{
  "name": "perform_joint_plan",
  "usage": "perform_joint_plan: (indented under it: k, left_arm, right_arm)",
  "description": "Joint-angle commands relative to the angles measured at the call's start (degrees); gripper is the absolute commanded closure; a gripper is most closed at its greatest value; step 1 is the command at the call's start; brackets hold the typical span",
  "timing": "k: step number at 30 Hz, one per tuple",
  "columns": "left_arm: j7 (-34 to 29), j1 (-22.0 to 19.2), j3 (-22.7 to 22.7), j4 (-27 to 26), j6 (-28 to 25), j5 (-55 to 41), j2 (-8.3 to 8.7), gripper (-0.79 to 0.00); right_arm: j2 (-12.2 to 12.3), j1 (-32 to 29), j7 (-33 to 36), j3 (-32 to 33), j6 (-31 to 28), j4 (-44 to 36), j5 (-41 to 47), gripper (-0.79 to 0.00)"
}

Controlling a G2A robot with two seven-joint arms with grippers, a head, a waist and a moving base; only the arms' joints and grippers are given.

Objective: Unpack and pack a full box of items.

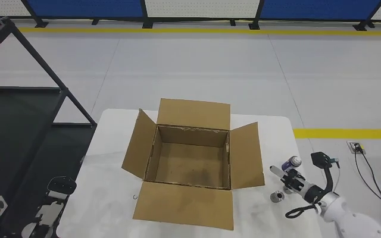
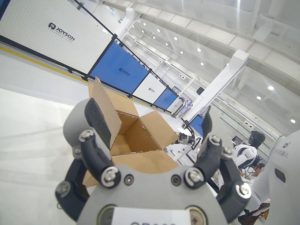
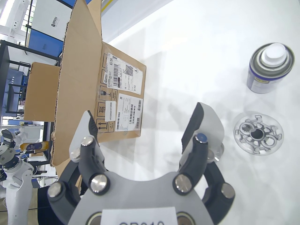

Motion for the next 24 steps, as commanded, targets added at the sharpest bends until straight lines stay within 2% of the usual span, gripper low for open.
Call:
perform_joint_plan:
  k: [1, 10, 14, 24]
  left_arm:
    - [0.0, 0.0, 0.0, 0.0, 0.0, 0.0, 0.00, -0.785]
    - [0.0, 0.0, 0.0, 0.0, 0.0, 0.0, 0.00, -0.785]
    - [0.0, 0.0, 0.0, 0.0, 0.0, 0.0, 0.00, -0.785]
    - [0.0, 0.0, 0.0, 0.0, 0.0, 0.0, 0.00, -0.785]
  right_arm:
    - [0.0, 0.0, 0.0, 0.0, 0.0, 0.1, 0.1, -0.785]
    - [0.0, 0.0, -0.7, -0.2, -0.4, -0.3, 0.3, -0.785]
    - [0.3, -1.3, -2.6, -0.1, 0.2, -0.9, -3.4, -0.785]
    - [1.9, -7.5, 7.3, 4.1, -0.7, -2.4, -13.1, -0.785]
